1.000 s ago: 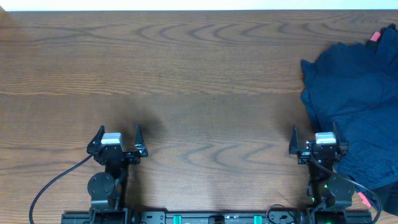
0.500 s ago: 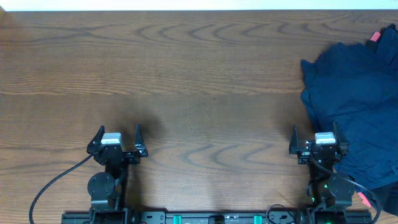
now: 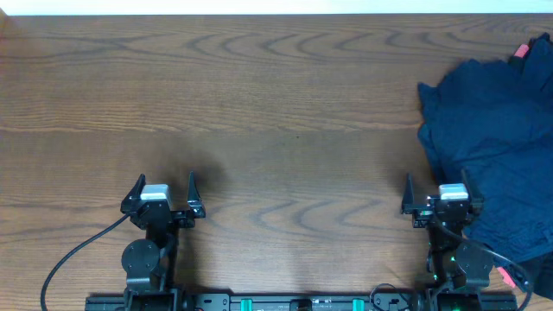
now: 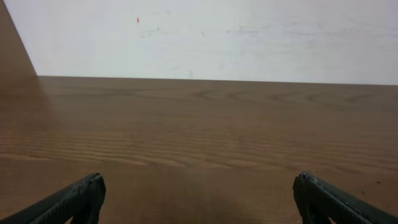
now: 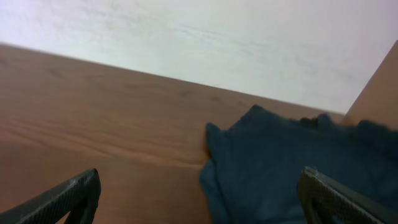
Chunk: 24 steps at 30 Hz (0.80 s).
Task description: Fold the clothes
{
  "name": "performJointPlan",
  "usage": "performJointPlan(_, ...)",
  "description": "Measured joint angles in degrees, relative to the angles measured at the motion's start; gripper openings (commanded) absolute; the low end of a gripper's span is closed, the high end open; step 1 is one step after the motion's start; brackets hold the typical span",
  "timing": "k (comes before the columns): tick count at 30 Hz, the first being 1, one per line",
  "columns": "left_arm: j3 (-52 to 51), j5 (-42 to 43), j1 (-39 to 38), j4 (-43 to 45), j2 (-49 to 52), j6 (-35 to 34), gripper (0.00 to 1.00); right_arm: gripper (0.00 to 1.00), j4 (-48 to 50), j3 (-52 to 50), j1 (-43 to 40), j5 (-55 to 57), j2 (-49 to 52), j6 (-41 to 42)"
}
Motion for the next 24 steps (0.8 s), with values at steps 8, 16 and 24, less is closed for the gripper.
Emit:
performJointPlan(8, 0.02, -0.02, 0.0, -0.04, 0.0, -3.43, 0.98, 0.99, -0.02, 0.09, 0.0, 0.74, 0.02, 7.1)
performJointPlan(16, 3.06, 0.76, 0.0, -3.67, 5.09, -5.03, 0.98, 0.99, -0.15, 6.23, 0.0, 1.95, 7.58, 9.49)
performJointPlan(24, 17.31, 1.95, 0.02, -9.09, 22.1, -5.18, 0.98, 0.99, -1.11, 19.41, 0.0, 2.05, 27.23, 9.99)
